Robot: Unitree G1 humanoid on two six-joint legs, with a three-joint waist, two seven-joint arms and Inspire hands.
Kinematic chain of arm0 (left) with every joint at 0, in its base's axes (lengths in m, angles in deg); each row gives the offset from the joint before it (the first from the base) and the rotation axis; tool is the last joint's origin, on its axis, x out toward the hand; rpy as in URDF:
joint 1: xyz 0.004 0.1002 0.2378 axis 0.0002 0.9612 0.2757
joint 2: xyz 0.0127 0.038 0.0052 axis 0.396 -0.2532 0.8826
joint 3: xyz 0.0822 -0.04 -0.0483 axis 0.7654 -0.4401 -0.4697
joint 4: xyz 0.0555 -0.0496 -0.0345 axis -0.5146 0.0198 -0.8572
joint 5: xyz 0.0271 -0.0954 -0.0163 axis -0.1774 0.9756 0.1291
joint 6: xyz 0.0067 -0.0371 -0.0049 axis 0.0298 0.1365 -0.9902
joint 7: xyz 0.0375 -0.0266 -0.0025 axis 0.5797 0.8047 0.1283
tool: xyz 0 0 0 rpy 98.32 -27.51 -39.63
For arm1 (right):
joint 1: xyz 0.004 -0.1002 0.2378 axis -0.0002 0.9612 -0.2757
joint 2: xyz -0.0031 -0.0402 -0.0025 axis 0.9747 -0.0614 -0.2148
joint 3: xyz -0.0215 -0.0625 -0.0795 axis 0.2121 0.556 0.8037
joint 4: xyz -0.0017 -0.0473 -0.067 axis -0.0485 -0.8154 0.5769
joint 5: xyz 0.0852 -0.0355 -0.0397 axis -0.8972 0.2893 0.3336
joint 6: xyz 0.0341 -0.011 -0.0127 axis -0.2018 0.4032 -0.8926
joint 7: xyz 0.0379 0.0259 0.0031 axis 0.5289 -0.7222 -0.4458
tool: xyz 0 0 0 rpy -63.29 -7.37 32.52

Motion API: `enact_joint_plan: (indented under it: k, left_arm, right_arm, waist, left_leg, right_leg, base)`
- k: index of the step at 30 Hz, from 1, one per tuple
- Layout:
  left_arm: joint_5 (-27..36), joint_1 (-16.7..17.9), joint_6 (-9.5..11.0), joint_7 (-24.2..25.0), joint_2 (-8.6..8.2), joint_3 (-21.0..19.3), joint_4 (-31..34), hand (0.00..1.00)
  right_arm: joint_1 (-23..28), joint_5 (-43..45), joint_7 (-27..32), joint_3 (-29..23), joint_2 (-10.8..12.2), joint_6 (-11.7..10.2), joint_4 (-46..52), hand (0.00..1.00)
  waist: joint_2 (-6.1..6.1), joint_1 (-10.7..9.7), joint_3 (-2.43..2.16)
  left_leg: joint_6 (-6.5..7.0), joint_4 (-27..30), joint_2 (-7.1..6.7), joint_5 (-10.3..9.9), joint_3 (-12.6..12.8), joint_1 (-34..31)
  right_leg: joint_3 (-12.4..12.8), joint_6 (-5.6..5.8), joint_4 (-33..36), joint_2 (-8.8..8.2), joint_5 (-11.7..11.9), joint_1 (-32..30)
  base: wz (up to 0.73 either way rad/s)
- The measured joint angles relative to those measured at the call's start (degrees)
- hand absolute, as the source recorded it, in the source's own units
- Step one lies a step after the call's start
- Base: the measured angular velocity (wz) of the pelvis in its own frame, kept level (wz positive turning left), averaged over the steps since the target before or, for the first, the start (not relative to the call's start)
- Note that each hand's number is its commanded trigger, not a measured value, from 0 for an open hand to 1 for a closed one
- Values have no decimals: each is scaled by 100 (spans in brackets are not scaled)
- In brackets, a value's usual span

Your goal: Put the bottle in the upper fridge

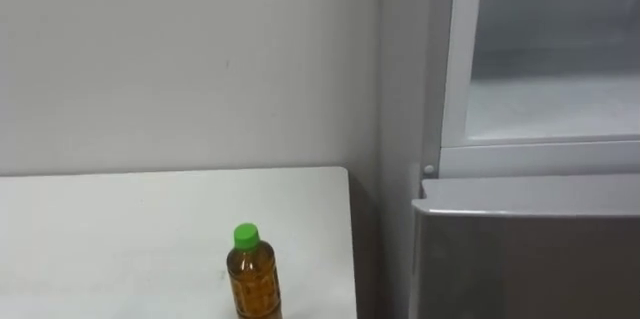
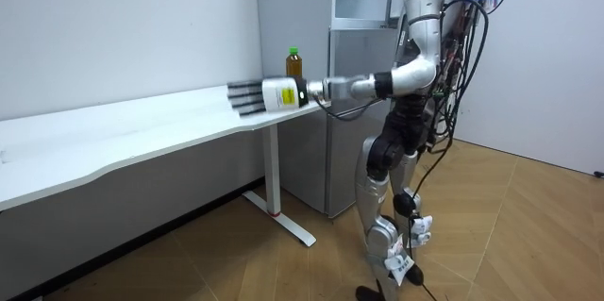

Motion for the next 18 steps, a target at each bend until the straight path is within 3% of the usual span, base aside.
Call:
enact_joint_plan:
  k: [4,10,13,18]
  left_arm:
    - [108,-4,6,102,-57,213,-1494,0]
    - [108,8,18,236,-163,527,-3138,0]
    - [101,52,17,392,-165,828,-3720,0]
    - [30,95,13,634,-155,997,-4374,0]
  right_arm:
    - [30,-34,-97,-3,53,-1,105,0]
    - [31,-29,-174,-1,54,-14,146,0]
    - [2,-22,-183,2,68,-31,136,0]
    - [-7,-18,-215,55,62,-32,131,0]
  waist:
    - [-91,-1,-14]
    - [-125,-4,-19]
    - [-113,-21,-5]
    - [-131,-23,2]
  left_leg:
    - [0,4,1,-1,14,-4]
    - [2,0,0,-2,14,10]
    - [2,5,9,-2,61,3]
    - [2,-4,18,-5,83,-17]
  right_leg:
    - [8,0,4,-1,-1,2]
    - [14,1,8,0,-1,13]
    - [16,0,10,-7,-1,13]
    - [29,-6,28,-31,-39,-36]
  base:
    - [0]
    - [0]
    - [0]
    - [-1]
